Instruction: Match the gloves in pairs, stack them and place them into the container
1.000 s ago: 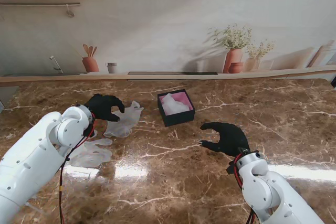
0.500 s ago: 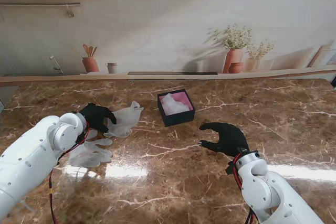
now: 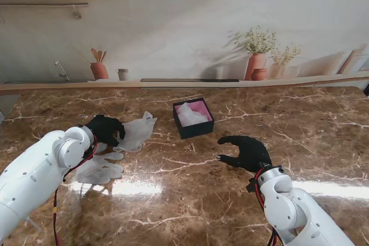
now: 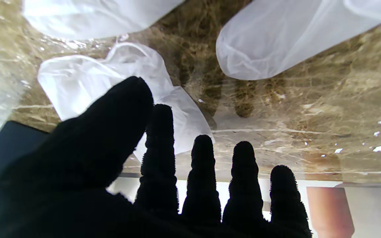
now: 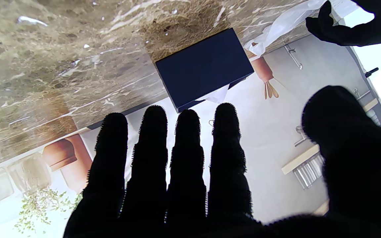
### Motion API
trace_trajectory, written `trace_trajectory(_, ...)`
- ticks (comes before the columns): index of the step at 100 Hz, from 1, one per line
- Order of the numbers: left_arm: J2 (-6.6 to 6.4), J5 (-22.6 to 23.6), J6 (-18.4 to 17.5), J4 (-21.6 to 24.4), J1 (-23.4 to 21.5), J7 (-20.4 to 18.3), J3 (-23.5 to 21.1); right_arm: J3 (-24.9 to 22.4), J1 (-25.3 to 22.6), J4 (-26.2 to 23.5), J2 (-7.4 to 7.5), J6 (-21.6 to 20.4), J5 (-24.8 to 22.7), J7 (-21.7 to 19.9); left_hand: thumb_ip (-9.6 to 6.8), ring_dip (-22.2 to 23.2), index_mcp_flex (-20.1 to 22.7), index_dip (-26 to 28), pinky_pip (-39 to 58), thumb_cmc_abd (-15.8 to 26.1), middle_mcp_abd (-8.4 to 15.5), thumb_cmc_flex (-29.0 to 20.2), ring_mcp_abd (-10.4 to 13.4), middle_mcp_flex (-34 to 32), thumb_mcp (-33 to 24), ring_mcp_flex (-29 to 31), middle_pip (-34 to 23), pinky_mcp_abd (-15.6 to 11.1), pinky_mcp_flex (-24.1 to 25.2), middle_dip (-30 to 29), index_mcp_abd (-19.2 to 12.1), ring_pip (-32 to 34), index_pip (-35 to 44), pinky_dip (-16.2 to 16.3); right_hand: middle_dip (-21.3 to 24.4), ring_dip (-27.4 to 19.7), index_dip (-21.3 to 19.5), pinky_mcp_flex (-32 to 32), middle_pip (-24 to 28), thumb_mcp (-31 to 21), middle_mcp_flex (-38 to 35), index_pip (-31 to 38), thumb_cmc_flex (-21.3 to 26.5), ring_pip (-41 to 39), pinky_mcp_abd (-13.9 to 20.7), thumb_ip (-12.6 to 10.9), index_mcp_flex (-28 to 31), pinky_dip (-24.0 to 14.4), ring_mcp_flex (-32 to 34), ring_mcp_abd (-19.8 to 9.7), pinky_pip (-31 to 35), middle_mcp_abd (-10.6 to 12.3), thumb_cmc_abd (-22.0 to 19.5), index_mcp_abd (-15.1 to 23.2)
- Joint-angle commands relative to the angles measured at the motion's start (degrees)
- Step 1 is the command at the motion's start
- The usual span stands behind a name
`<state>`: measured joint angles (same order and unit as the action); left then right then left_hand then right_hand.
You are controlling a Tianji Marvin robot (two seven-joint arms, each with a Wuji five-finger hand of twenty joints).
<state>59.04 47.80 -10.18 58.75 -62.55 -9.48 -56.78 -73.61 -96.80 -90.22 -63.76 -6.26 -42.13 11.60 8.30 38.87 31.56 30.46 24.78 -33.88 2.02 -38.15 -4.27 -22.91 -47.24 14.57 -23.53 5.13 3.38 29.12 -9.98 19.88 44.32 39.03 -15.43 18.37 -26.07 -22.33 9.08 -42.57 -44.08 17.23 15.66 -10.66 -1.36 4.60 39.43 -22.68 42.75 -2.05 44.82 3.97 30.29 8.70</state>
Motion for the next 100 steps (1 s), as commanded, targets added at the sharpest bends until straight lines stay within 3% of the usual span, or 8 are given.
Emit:
trace_trajectory(1, -0.6, -0.3, -1.3, 0.9, -1.2, -1.9, -0.3, 0.2, -0.3, 0.0, -0.14, 0.5, 0.6, -1.1, 2.25, -1.2, 1.5, -0.1, -2.8, -1.9, 0.9, -0.7, 1.0, 0.1, 0.7, -1.5, 1.4, -0.5, 1.0, -1.4, -2.0, -1.4, -0.2, 0.0, 0.2, -0.6, -0.2, 0.2, 0.4, -1.5, 0.3, 0.8, -1.9, -0.3, 0.3, -1.7, 0.1, 0.4, -1.0, 0.1, 0.6, -0.1, -0.9, 0.9)
trace_trajectory(11, -1.02, -0.2, -3.0, 2.0, -2.0, -4.1, -1.9, 0.4, -0.1, 0.0, -0.1, 0.5, 0.6, -1.3, 2.76, -1.9, 6.2, -8.0, -5.4, -0.2, 0.8, -0.6, 1.3, 0.5, 3.9, -2.3, 2.0, -0.9, 1.3, -2.4, -1.7, -2.1, -5.8, 0.8, 0.2, -0.5, -0.3, 0.3, 0.5, -2.1, 0.4, 0.8, -2.2, -0.4, 0.3, -1.6, 0.2, 0.3, -1.0, 0.1, 0.6, 0.0, -1.0, 1.0)
trace_trajectory(17, -1.18, -0.4, -3.3, 2.5, -2.5, -5.2, -2.5, 0.5, -0.1, 0.0, -0.1, 0.5, 0.7, -1.4, 0.76, -2.1, 7.1, -10.8, -7.4, 1.4, 0.8, 1.7, 1.4, 1.1, 3.5, -3.1, 2.6, -1.3, 1.5, -3.0, -0.5, -2.7, -9.8, 1.5, 0.2, -0.4, -0.3, 0.2, 0.4, -2.4, 0.5, 0.9, -2.2, -0.4, 0.3, -1.5, 0.3, 0.3, -1.0, 0.2, 0.6, -0.1, -1.0, 1.1)
trace_trajectory(22, -1.25, -0.3, -3.4, 2.6, -2.6, -5.5, -2.6, 0.6, -0.1, 0.0, -0.1, 0.5, 0.8, -1.5, -0.51, -2.3, 7.1, -11.3, -8.3, 1.7, 0.8, 3.1, 1.3, 1.3, 2.8, -3.3, 2.8, -1.4, 1.7, -3.1, 0.2, -2.9, -11.7, 2.2, 0.2, -0.4, -0.3, 0.2, 0.4, -2.7, 0.6, 0.9, -2.4, -0.5, 0.2, -1.4, 0.3, 0.2, -1.1, 0.2, 0.6, -0.1, -1.1, 1.1)
trace_trajectory(52, -1.42, 0.0, -2.9, 1.1, -1.5, -5.8, -0.1, 0.7, 0.0, 0.2, -0.15, 0.4, 1.2, -1.5, -0.44, -2.5, 6.7, -13.7, -11.0, -0.8, 0.7, 5.0, 1.1, 2.0, 2.8, -4.2, 3.4, -1.4, 2.0, -3.9, 2.6, -3.8, -18.4, 4.8, 0.0, 0.0, -0.4, 0.2, 0.6, -3.3, 0.6, 1.0, -2.5, -0.8, 0.0, -1.3, 0.3, 0.0, -1.0, 0.4, 0.9, -0.2, -1.1, 1.1)
trace_trajectory(71, -1.39, 0.8, -3.2, -1.2, 0.4, -3.7, 3.6, 0.9, 0.1, 0.3, -0.17, 0.4, 1.5, -1.6, -0.22, -2.4, 6.5, -13.1, -11.6, -3.9, 0.8, 6.0, 1.2, 2.5, 1.6, -4.4, 3.3, -1.5, 1.9, -4.0, 2.8, -3.9, -17.7, 5.8, -0.1, 0.2, -0.4, 0.2, 0.5, -3.4, 0.7, 0.8, -2.6, -0.9, -0.1, -1.2, 0.0, -0.2, -0.9, 0.5, 1.0, -0.2, -1.0, 1.1)
trace_trajectory(86, -1.07, 1.3, -3.3, -3.5, 1.3, 0.1, 6.2, 0.8, 0.1, 0.4, -0.2, 0.3, 1.8, -1.6, 0.35, -2.2, -1.5, -7.7, -12.1, -6.0, 1.3, 6.4, 1.5, 3.5, -0.2, -4.8, 2.7, -2.0, 1.8, -3.9, 0.7, -3.8, -9.7, 7.0, -0.2, 0.4, -0.4, 0.1, 0.6, -3.5, 0.7, 0.8, -2.6, -0.9, -0.1, -1.2, 0.0, -0.3, -0.8, 0.5, 1.1, -0.2, -1.1, 1.1)
trace_trajectory(100, -0.92, 1.3, -3.4, -5.0, 1.9, 1.9, 8.1, 0.8, 0.1, 0.4, -0.19, 0.3, 2.0, -1.8, 0.26, -2.1, -2.9, -3.8, -12.1, -6.2, 1.4, 5.9, 1.7, 3.5, -0.6, -4.8, 2.3, -2.1, 1.7, -3.8, -0.3, -3.7, -5.2, 7.5, -0.3, 0.5, -0.4, -0.1, 0.6, -3.7, 0.5, 0.8, -2.6, -1.1, -0.3, -1.2, 0.0, -0.5, -0.6, 0.7, 1.3, -0.4, -1.1, 1.1)
